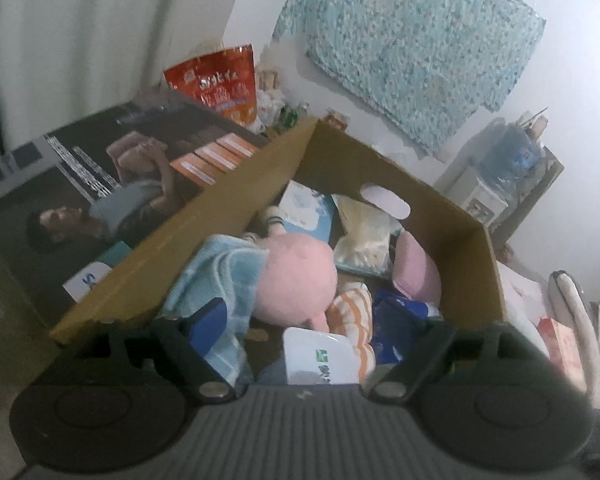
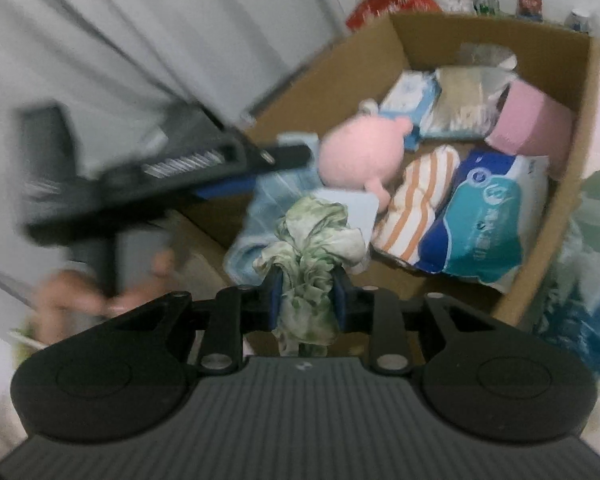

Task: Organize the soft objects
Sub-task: 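Lower the tub and scrunchie into the box and open both grippers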

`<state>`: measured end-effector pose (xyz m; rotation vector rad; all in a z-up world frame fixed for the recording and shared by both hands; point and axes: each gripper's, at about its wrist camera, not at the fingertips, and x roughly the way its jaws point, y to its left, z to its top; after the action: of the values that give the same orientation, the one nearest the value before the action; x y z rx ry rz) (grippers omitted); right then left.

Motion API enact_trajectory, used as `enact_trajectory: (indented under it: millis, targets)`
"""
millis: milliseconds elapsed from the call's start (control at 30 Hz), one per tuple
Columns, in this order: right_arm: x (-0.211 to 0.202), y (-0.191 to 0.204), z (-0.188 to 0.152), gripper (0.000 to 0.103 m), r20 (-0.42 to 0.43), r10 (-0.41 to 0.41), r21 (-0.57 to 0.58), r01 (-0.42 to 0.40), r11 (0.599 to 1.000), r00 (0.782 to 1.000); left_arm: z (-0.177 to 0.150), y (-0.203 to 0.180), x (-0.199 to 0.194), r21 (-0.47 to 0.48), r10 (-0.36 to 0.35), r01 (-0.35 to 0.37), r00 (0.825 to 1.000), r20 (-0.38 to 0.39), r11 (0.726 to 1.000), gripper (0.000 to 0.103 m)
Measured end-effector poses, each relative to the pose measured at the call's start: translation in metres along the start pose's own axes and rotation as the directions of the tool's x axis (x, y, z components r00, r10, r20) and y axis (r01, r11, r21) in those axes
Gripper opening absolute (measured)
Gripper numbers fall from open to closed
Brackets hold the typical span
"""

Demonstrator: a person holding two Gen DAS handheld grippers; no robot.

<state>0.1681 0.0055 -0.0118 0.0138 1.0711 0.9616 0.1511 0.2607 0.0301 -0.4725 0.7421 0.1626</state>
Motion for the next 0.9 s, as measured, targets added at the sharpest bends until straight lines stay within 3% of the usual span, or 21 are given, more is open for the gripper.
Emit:
enact_trajectory:
  millis: [167, 233, 300, 467, 733, 833, 900]
  targets:
    - [0.030, 0.010, -0.006, 0.033, -0.084, -0.053, -0.052, 0.049, 0.997, 0.995, -0.002, 0.007, -0.007, -0.006, -0.005, 0.005, 1.000, 0.003, 1.000, 0.085]
    - [0.031, 0.009, -0.008, 0.037, -0.076, -0.056, -0.050, 0.052, 0.997, 0.996, -0.004, 0.009, -0.009, -0.008, -0.002, 0.002, 1.000, 0.003, 1.000, 0.085]
    - [0.028, 0.008, -0.007, 0.052, -0.062, -0.048, -0.039, 0.045, 0.998, 0.997, -0.005, 0.012, -0.011, -0.005, -0.003, 0.003, 1.000, 0.001, 1.000, 0.085]
    - [0.006, 0.006, -0.006, 0.054, -0.010, -0.047, -0.030, 0.046, 0.998, 0.999, -0.007, 0.011, -0.013, -0.007, -0.009, 0.009, 1.000, 0.003, 1.000, 0.085]
    - [-0.061, -0.012, -0.029, 0.054, 0.162, 0.032, 0.066, -0.043, 0.997, 0.986, -0.022, -0.007, -0.031, 0.016, -0.049, 0.048, 0.999, 0.013, 0.999, 0.085]
    - [-0.093, -0.019, -0.047, 0.061, 0.252, 0.064, 0.094, -0.091, 0.991, 0.966, -0.028, -0.021, -0.040, 0.033, -0.073, 0.072, 0.997, 0.021, 0.997, 0.085]
    - [-0.118, -0.026, -0.064, 0.073, 0.323, 0.058, 0.111, -0.099, 0.989, 0.945, -0.032, -0.031, -0.048, 0.057, -0.090, 0.088, 0.995, 0.032, 0.995, 0.086]
